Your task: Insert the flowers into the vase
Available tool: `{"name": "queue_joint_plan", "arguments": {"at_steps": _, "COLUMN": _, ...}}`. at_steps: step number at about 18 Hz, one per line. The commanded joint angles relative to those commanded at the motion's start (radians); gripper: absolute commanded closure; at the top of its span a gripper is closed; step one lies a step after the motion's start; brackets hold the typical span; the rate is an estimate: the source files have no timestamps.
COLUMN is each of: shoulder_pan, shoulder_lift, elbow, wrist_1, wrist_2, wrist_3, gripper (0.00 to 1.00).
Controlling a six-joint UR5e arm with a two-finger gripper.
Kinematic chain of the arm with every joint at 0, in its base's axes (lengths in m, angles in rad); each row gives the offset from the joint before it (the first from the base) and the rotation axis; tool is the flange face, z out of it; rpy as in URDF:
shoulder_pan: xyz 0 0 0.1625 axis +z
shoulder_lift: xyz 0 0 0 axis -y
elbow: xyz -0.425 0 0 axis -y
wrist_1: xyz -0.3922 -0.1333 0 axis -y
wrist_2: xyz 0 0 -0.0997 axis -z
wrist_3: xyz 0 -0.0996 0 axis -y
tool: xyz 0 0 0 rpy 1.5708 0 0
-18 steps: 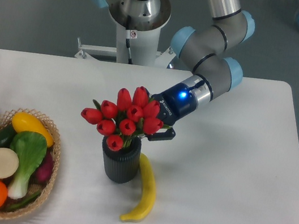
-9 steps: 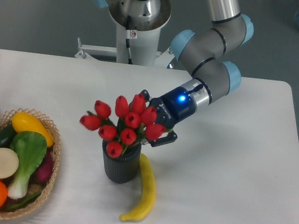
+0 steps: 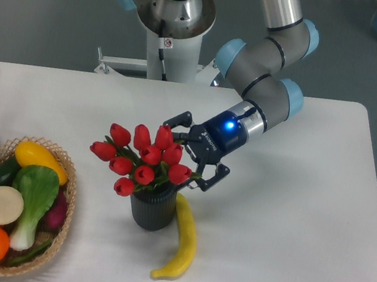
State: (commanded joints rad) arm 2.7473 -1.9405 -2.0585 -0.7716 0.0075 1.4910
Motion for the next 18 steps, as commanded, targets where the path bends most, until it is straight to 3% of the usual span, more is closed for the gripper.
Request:
{"name": "queue_joint_plan", "arguments": {"at_steps": 3, "shoulder_pan": 0.015, "shoulder_lift": 0.043, "elbow": 0.000, "wrist_1": 0.000, "wrist_2": 0.152, "wrist_3": -0.002, "gripper": 0.00}}
{"name": "queue_joint_plan", "arguments": {"at_steps": 7, "shoulder_pan": 0.064, "shoulder_lift": 0.090, "elbow": 0.011, "wrist_1": 0.000, "wrist_2": 0.238, "wrist_3": 0.005, "gripper": 0.00}}
{"name": "queue_joint_plan", "arguments": {"at_steps": 12, "shoulder_pan": 0.188, "shoulder_lift": 0.120, "elbow": 0.032, "wrist_1": 0.000, "wrist_2": 0.365, "wrist_3": 0.049, "gripper": 0.00}}
{"name": "queue_joint_plan", "arguments": {"at_steps": 18, "shoulder_pan": 0.302, "shoulder_lift": 0.124, "elbow": 0.112, "wrist_1": 0.003, "wrist_2": 0.469, "wrist_3": 0.081, "gripper": 0.00}}
